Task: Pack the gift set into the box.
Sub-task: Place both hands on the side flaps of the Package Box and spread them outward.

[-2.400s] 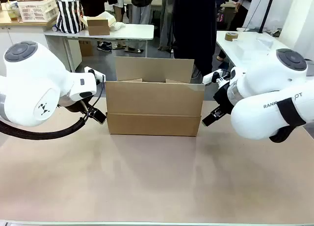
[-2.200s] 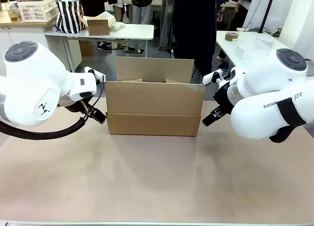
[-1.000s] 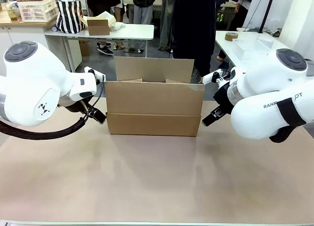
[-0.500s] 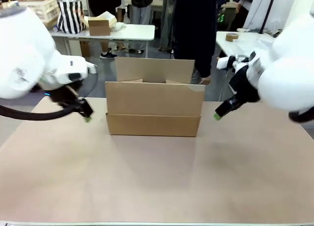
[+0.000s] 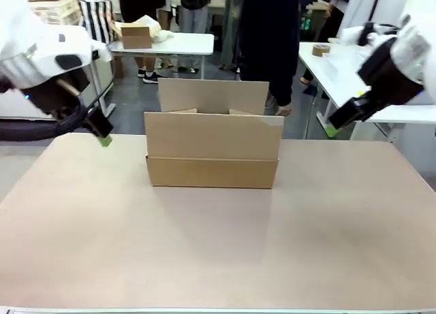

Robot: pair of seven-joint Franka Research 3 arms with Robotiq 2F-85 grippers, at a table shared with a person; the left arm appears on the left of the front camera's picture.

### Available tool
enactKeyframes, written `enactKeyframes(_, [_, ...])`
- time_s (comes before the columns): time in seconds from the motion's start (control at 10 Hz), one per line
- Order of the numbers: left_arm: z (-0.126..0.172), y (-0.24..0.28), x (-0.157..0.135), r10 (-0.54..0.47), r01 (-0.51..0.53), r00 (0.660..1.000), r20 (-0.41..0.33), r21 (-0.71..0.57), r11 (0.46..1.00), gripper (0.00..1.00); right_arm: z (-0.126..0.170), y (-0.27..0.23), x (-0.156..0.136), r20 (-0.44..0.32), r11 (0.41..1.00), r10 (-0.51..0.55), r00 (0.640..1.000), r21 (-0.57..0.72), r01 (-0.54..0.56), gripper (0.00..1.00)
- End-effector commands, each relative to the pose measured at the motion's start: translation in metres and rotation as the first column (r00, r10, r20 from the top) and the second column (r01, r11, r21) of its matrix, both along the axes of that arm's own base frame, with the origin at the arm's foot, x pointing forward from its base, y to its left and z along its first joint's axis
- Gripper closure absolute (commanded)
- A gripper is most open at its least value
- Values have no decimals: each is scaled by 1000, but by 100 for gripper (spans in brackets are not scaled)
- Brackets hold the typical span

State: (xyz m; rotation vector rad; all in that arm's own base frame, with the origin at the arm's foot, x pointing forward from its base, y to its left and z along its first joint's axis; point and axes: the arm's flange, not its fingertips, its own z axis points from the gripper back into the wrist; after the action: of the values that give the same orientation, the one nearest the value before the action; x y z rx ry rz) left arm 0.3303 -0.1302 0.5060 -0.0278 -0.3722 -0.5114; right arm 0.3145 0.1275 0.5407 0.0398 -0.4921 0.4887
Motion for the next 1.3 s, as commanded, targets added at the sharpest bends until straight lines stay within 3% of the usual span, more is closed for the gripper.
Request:
enactKeyframes(0.0, [17,1,-9,-3,4,999,42,-13,1000,0,-6,2,2,-68,999,19,998,36,-16,0])
enactKeyframes(0.1, [26,8,-7,-236,233,972,10,-200,952,0,-3,-5,2,-116,964,108,987,254,-76,0])
enactKeyframes(0.2, [37,28,-13,-349,340,936,43,-370,865,0,7,-20,-3,-140,865,121,983,500,-35,0])
enactKeyframes(0.4, [46,74,-21,-527,505,828,193,-666,549,0,17,-49,-13,-222,642,181,958,764,56,0])
enactKeyframes(0.5, [47,92,-20,-527,520,805,271,-751,407,0,22,-61,-14,-229,490,212,950,866,100,0])
enactKeyframes(0.6, [44,107,-17,-492,506,803,335,-820,268,0,26,-75,-12,-220,295,256,941,945,141,0])
enactKeyframes(0.7, [39,115,-14,-446,478,818,362,-860,178,0,23,-87,-9,-195,162,277,941,975,154,0])
enactKeyframes(0.8, [35,115,-11,-400,483,822,405,-869,112,0,18,-94,-3,-232,130,261,937,970,204,0])
enactKeyframes(0.9, [33,110,-9,-377,448,846,376,-885,123,0,12,-93,1,-264,162,248,932,960,229,0])
enactKeyframes(1.0, [49,124,-25,-398,549,816,420,-778,304,0,39,-94,-12,-198,328,253,947,939,108,0])
enactKeyframes(1.2, [49,124,-25,-398,549,816,420,-778,304,0,39,-94,-12,-198,328,253,947,939,108,0])
